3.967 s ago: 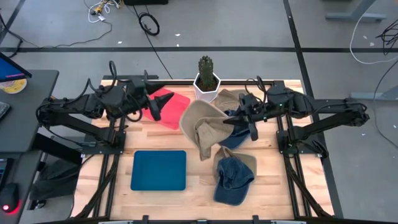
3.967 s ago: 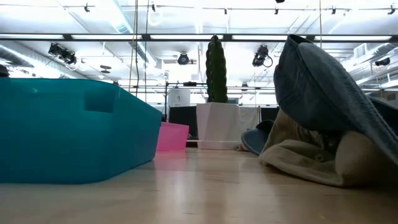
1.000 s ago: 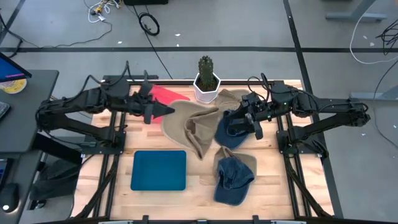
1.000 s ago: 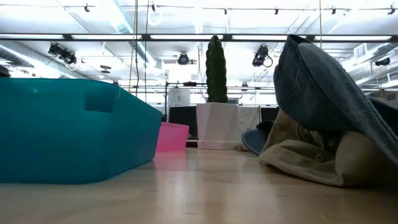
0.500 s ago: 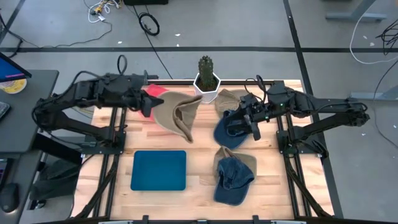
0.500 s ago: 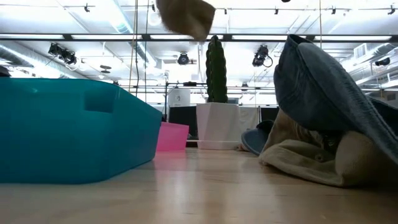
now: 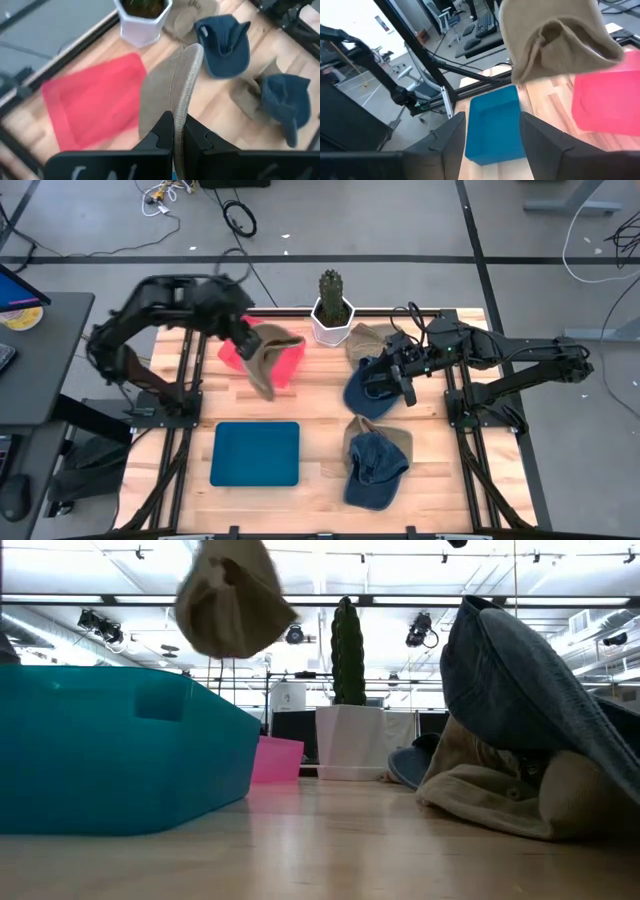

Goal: Pick & Place hat
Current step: Put the middle brown cap into the blue bin

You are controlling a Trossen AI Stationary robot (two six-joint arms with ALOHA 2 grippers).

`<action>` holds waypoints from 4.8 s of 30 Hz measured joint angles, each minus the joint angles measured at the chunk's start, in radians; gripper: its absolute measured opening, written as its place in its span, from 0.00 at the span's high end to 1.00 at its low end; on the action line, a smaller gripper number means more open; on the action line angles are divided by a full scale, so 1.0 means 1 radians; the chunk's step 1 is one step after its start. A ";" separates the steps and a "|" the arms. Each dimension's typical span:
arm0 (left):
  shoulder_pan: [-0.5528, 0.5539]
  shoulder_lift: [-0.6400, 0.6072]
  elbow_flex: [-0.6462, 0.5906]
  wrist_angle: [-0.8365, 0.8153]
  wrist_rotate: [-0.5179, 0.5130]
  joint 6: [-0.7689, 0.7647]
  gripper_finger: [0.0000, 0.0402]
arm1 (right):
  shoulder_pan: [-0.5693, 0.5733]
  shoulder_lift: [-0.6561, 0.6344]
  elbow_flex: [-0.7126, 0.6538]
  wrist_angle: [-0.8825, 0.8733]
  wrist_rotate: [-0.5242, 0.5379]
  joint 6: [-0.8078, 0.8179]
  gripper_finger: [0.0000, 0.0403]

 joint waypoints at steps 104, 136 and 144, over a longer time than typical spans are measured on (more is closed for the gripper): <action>-0.661 0.136 -0.552 -0.012 -0.068 -1.036 0.97 | 0.000 0.098 -0.001 -0.223 0.078 -0.075 0.54; -0.700 0.174 -0.610 -0.011 -0.103 -1.098 0.97 | 0.000 0.098 -0.029 -0.194 0.078 -0.073 0.54; -0.724 0.253 -0.639 -0.013 -0.073 -1.171 0.97 | 0.000 0.098 -0.088 -0.164 0.078 -0.022 0.54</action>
